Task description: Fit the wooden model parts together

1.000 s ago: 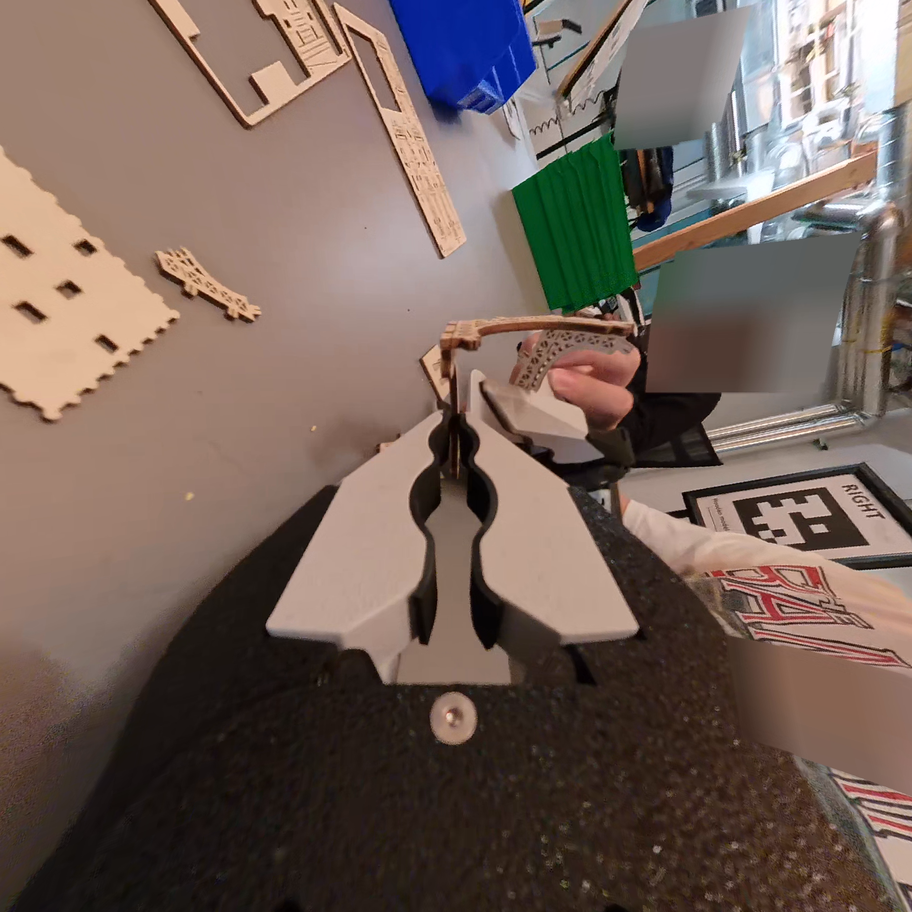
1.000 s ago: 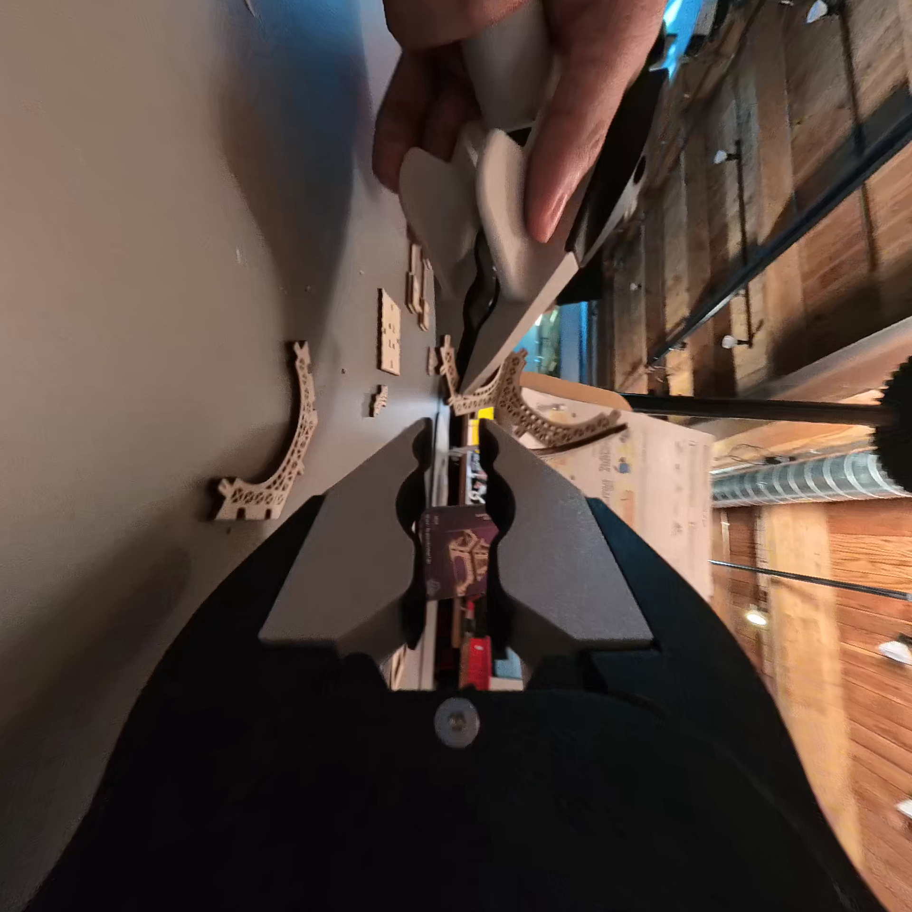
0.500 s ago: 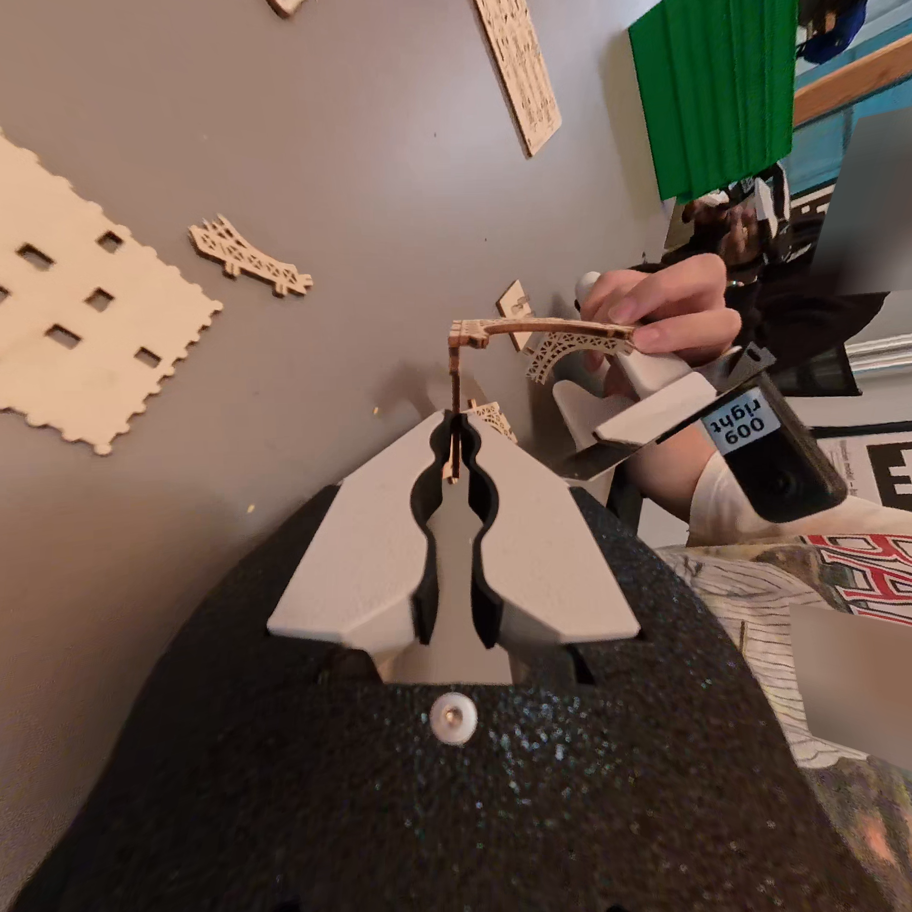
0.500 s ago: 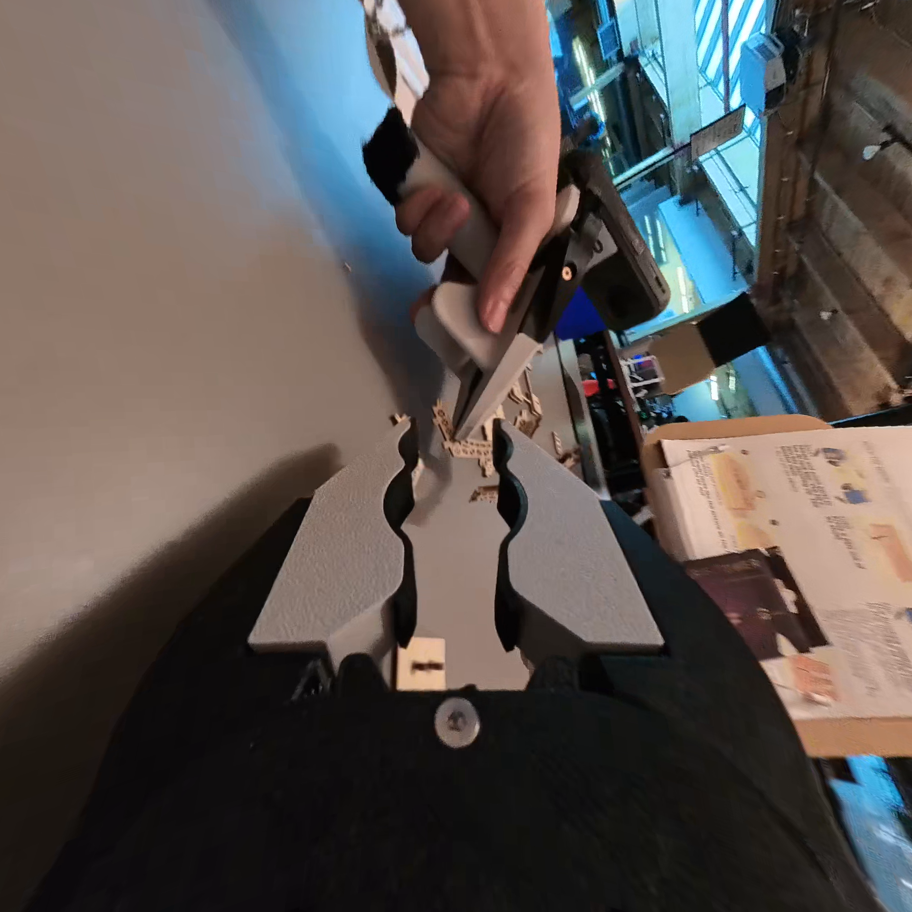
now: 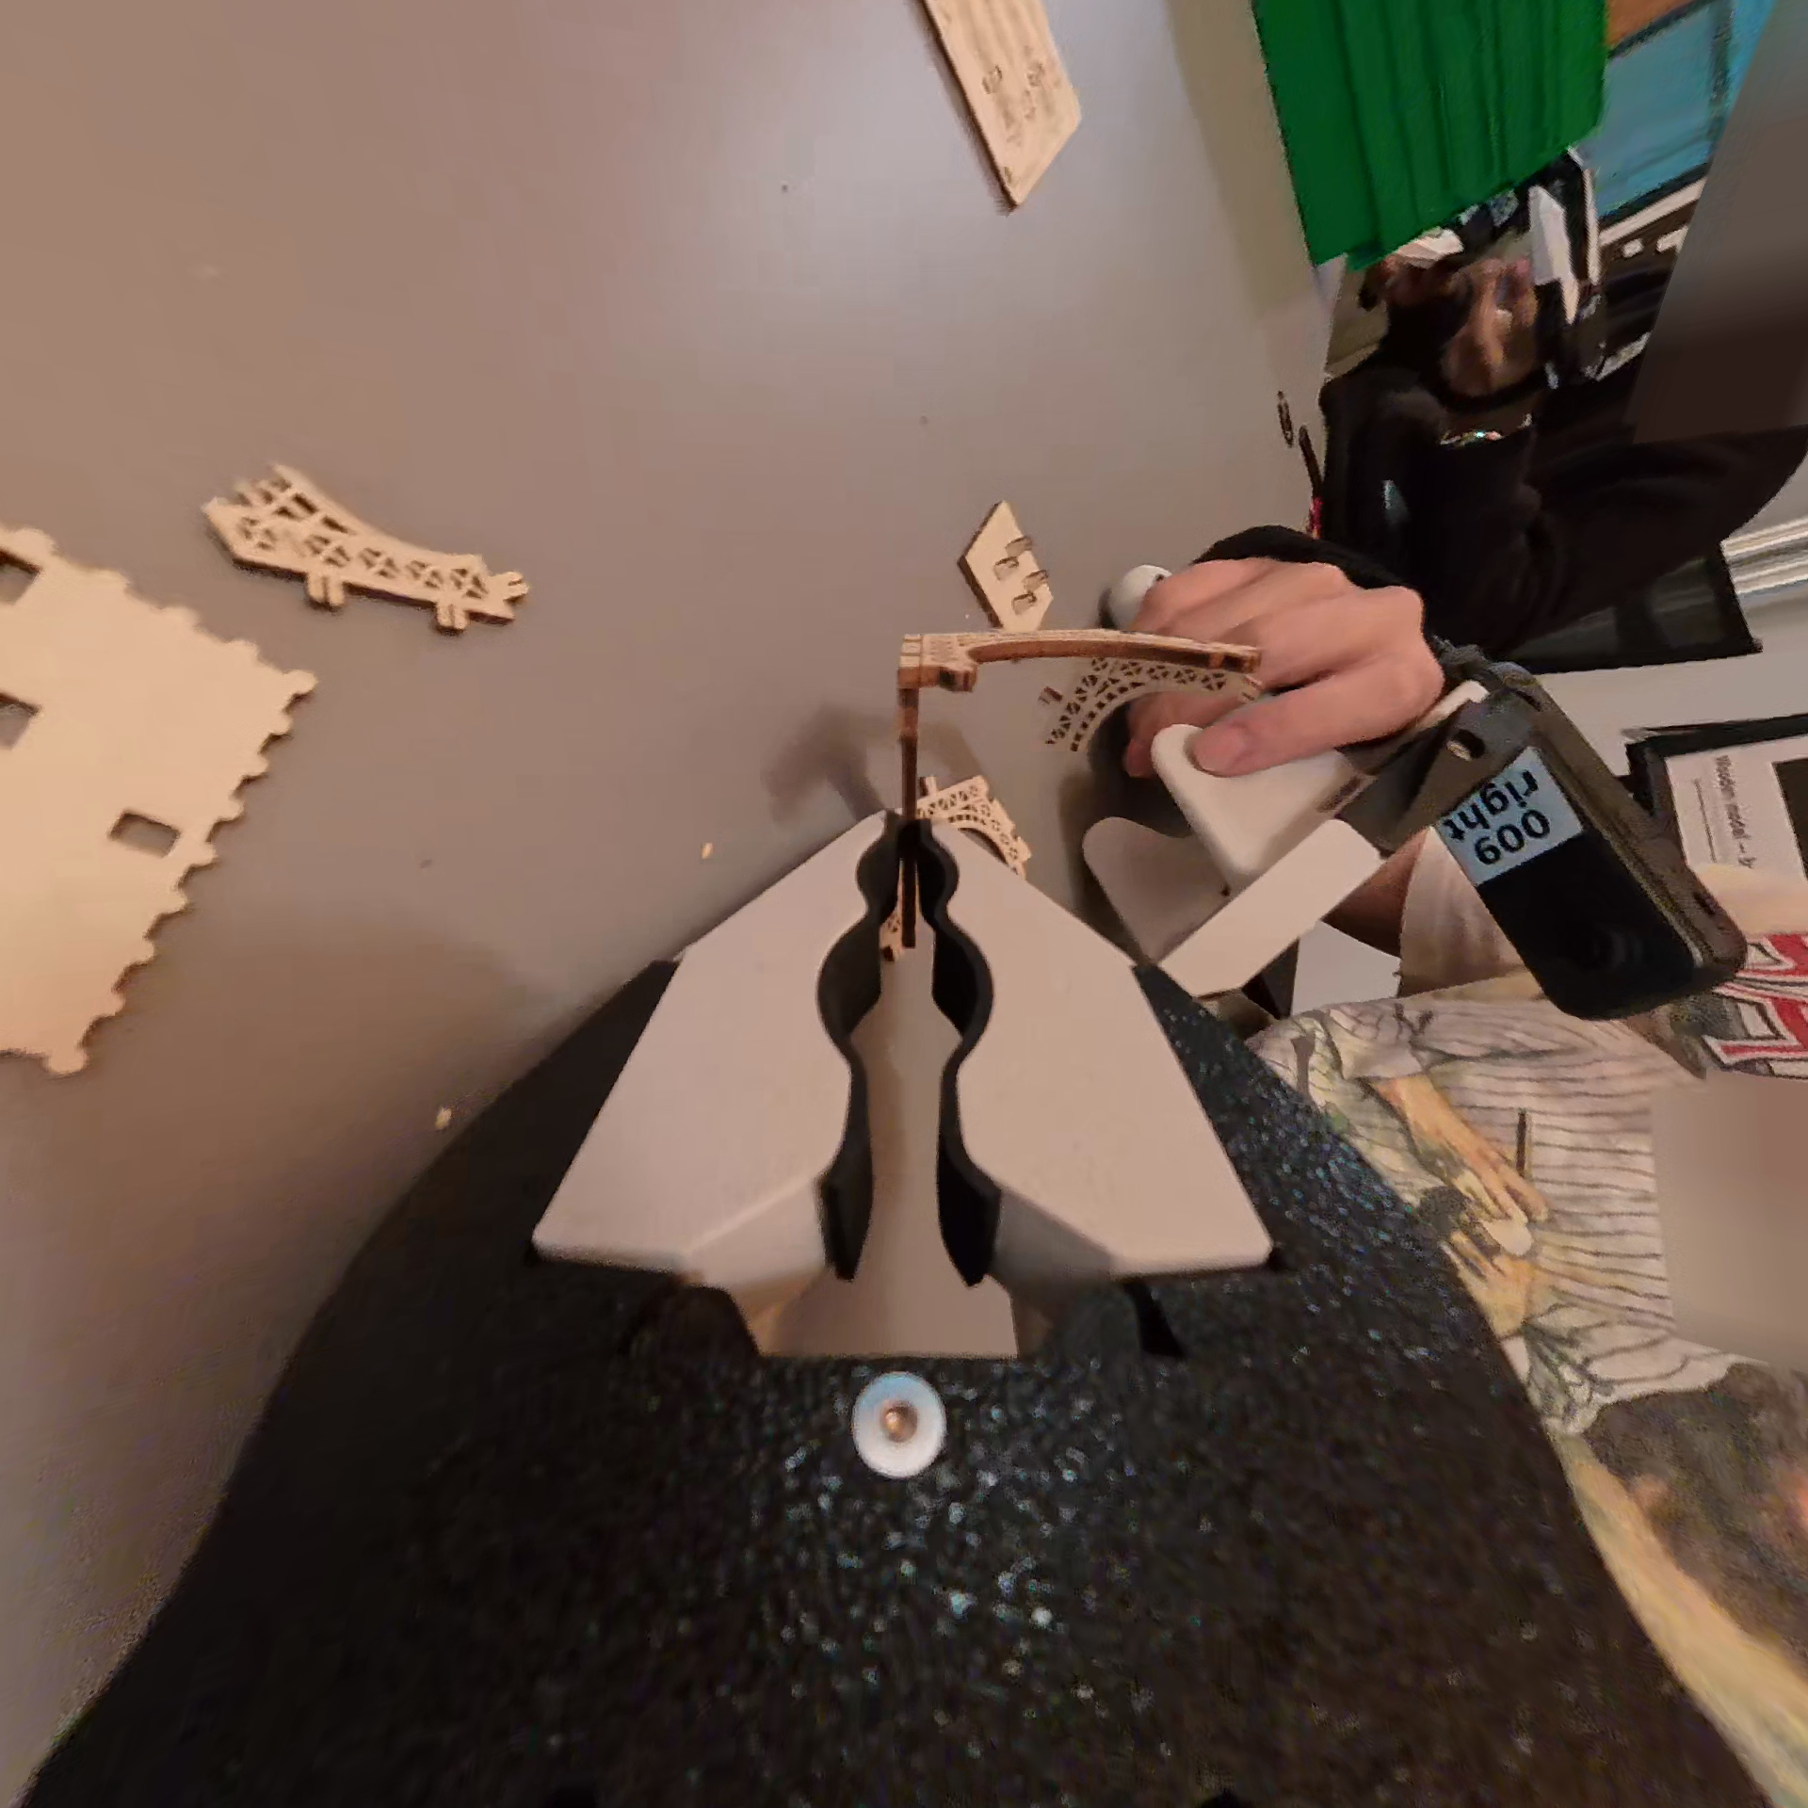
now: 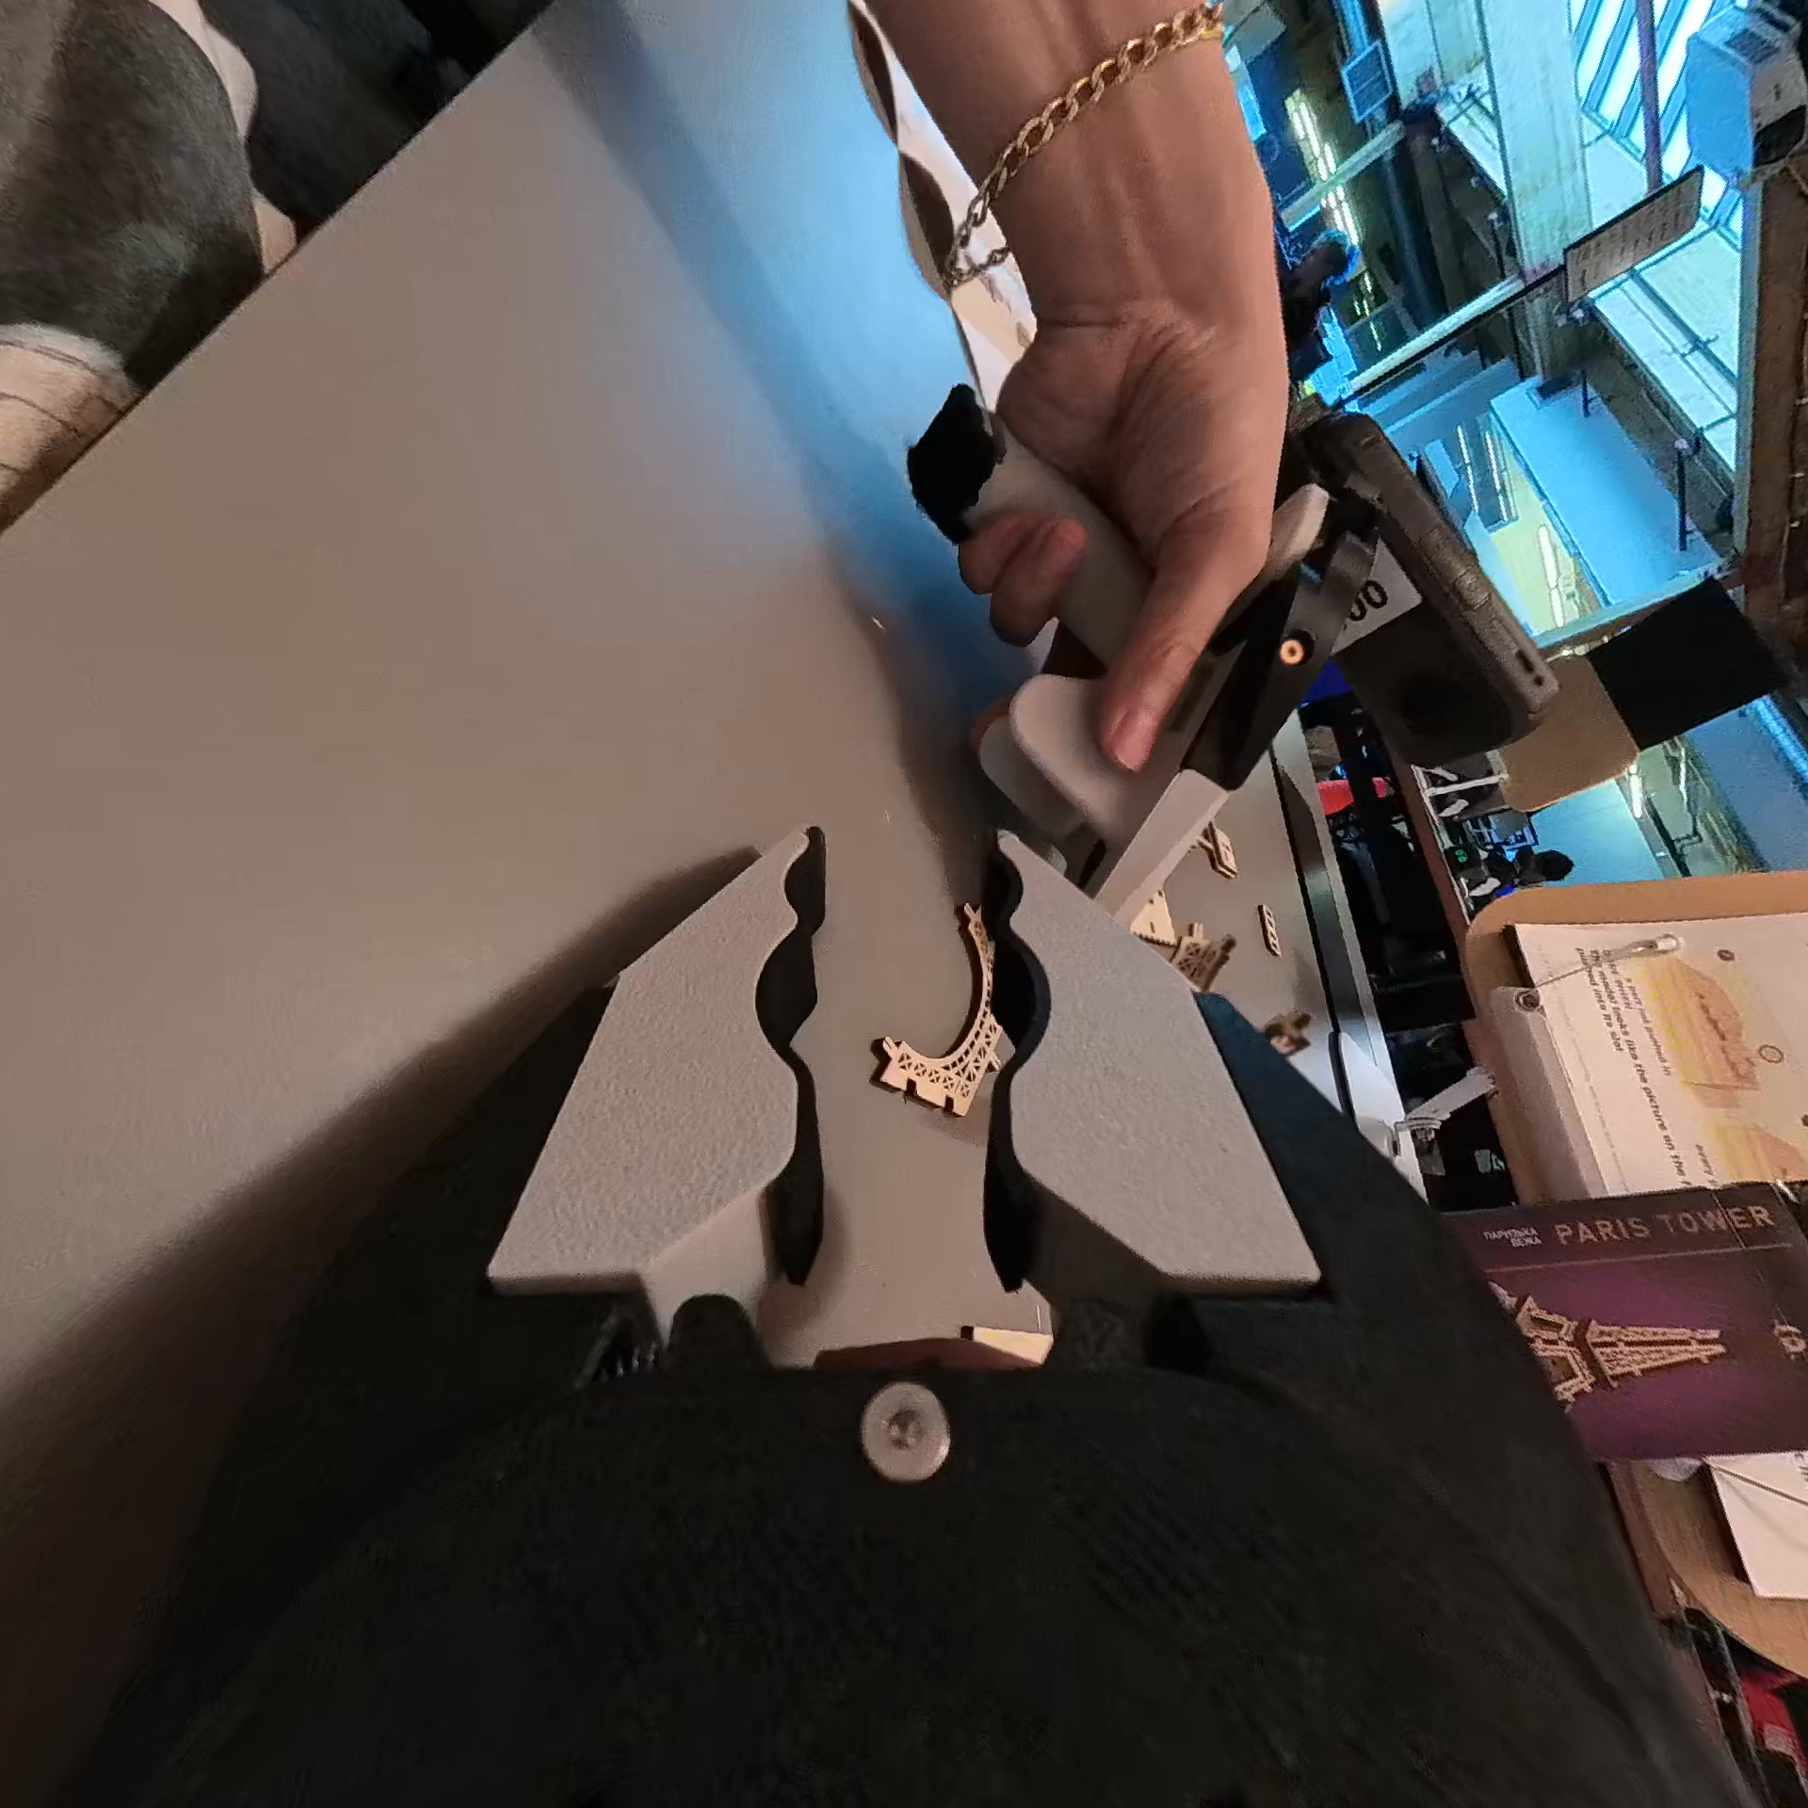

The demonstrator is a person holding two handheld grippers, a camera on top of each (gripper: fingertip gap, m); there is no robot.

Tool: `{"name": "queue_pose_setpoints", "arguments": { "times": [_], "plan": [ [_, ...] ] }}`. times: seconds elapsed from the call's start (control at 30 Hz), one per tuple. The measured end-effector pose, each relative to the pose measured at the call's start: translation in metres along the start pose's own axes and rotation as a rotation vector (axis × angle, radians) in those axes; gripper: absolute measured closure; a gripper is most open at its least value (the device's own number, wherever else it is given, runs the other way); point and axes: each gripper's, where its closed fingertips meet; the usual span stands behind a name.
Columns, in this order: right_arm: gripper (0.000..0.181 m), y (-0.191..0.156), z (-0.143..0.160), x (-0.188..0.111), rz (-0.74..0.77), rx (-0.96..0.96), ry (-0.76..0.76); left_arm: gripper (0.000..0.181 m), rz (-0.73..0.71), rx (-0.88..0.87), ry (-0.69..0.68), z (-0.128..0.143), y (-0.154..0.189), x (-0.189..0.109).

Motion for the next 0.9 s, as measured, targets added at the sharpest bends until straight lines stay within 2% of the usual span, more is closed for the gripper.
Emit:
{"name": "queue_pose_setpoints", "arguments": {
  "times": [0.17,0.5,0.73,0.9],
  "plan": [
    [0.160,-0.001,0.004,0.001,-0.005,-0.010,-0.021,0.181,0.033,0.026,-0.011,0.000,0.002,0.002],
    [0.163,0.001,0.009,0.003,0.014,-0.021,-0.045,0.181,0.012,0.067,-0.065,0.001,-0.005,0.000],
    [0.163,0.006,0.013,0.006,0.037,-0.017,-0.070,0.181,-0.016,0.087,-0.037,0.003,-0.006,0.000],
    [0.170,0.007,0.018,0.009,0.042,-0.019,-0.099,0.181,-0.036,0.134,-0.014,0.002,-0.005,0.000]
  ]
}}
Point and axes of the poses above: each gripper's, where its closed fingertips meet, x out along the fingers, z out of its underside, y = z × x across the jaws, and after that the axes turned 3 degrees about y, right-handed
